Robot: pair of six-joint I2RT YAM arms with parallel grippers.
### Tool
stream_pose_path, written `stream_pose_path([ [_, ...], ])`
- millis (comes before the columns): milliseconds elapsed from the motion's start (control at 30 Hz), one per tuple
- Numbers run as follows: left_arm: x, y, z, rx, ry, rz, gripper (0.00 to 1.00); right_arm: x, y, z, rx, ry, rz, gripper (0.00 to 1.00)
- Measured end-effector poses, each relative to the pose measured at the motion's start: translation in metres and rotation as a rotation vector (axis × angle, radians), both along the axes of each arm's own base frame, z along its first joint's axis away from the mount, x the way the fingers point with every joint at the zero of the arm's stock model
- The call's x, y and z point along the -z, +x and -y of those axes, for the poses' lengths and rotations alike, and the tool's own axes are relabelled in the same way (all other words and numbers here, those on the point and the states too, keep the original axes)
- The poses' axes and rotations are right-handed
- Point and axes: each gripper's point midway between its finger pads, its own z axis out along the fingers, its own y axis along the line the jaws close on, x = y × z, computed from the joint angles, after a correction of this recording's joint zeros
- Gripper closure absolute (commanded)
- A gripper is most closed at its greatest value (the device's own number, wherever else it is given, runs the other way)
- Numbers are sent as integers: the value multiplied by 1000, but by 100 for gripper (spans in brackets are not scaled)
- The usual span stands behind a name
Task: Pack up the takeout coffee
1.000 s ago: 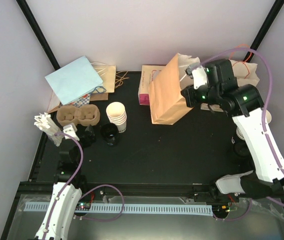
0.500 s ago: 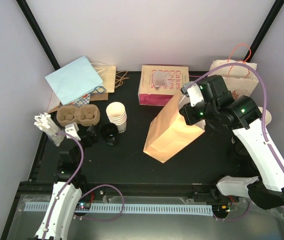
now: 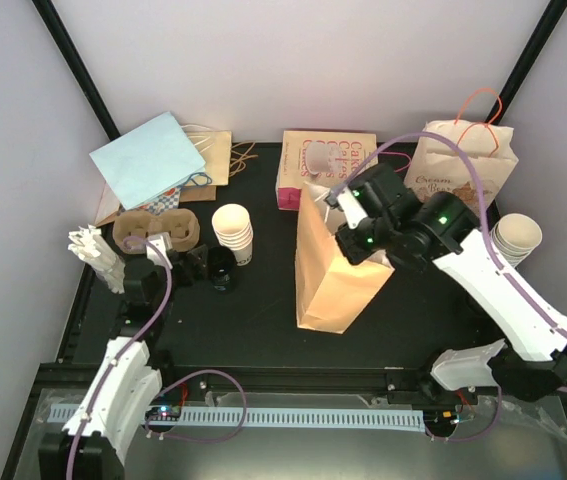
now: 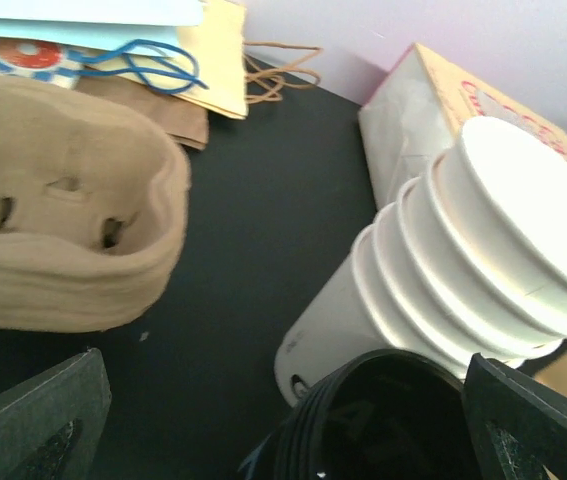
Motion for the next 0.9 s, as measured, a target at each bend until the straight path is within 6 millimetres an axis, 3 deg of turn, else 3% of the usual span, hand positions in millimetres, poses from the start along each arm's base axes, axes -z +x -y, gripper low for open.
stream_pose_path([
  [67, -5, 6, 9, 46, -23, -2, 1, 8, -3, -12, -30, -24, -17, 67],
  [133, -11, 12, 17, 81, -43, 2, 1, 13, -6, -19, -49, -36, -27, 59],
  [200, -18, 17, 25, 115, -60, 17, 1, 14, -7, -22, -53, -32, -29, 43],
  [333, -40, 28, 41, 171, -83, 78, 1, 5, -6, -24, -49, -2, -1, 25],
  [600, -81, 32, 65, 237, -93, 205, 1, -18, 5, -23, 1, 67, 96, 16],
  [733, -100, 35, 66, 231, -90, 216, 1, -29, 12, -24, 23, 85, 129, 16],
  [900, -130, 29, 61, 209, -78, 194, 1, -64, 15, -23, 39, 148, 202, 13],
])
